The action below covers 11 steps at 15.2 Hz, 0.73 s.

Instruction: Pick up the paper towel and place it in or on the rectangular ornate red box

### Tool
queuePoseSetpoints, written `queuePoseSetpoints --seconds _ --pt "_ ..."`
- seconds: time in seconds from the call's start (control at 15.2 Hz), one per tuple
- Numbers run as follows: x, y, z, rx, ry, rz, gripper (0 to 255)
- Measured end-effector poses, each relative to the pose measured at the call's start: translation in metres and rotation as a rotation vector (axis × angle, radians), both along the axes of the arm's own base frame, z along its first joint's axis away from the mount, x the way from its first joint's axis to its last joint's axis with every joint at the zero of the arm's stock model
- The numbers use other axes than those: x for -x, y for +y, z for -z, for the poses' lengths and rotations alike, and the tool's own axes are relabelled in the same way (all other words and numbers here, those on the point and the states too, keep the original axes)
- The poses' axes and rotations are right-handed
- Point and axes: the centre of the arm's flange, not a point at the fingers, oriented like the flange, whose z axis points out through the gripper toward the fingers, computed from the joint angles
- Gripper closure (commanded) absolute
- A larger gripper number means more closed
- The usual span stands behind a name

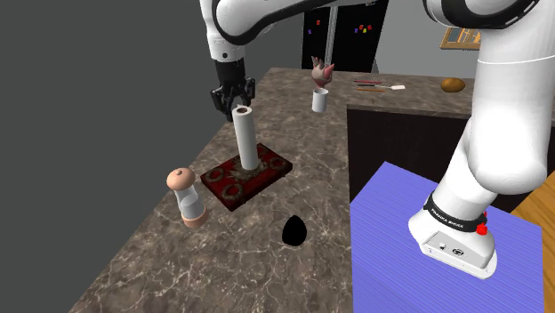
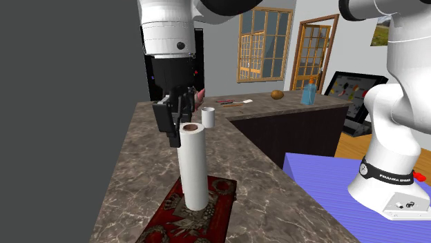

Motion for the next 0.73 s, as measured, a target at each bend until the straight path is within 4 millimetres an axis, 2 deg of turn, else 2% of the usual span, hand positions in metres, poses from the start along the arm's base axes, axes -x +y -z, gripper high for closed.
queuePoseSetpoints --seconds 0.33,0.4,0.73 --pt "0.0002 0.0002 0.001 0.0 0.0 0.0 255" --pt "0.0002 0.0002 0.001 0.0 0.0 0.0 0" --pt "0.0002 0.0002 0.0009 0.0 -0.001 0.0 0"
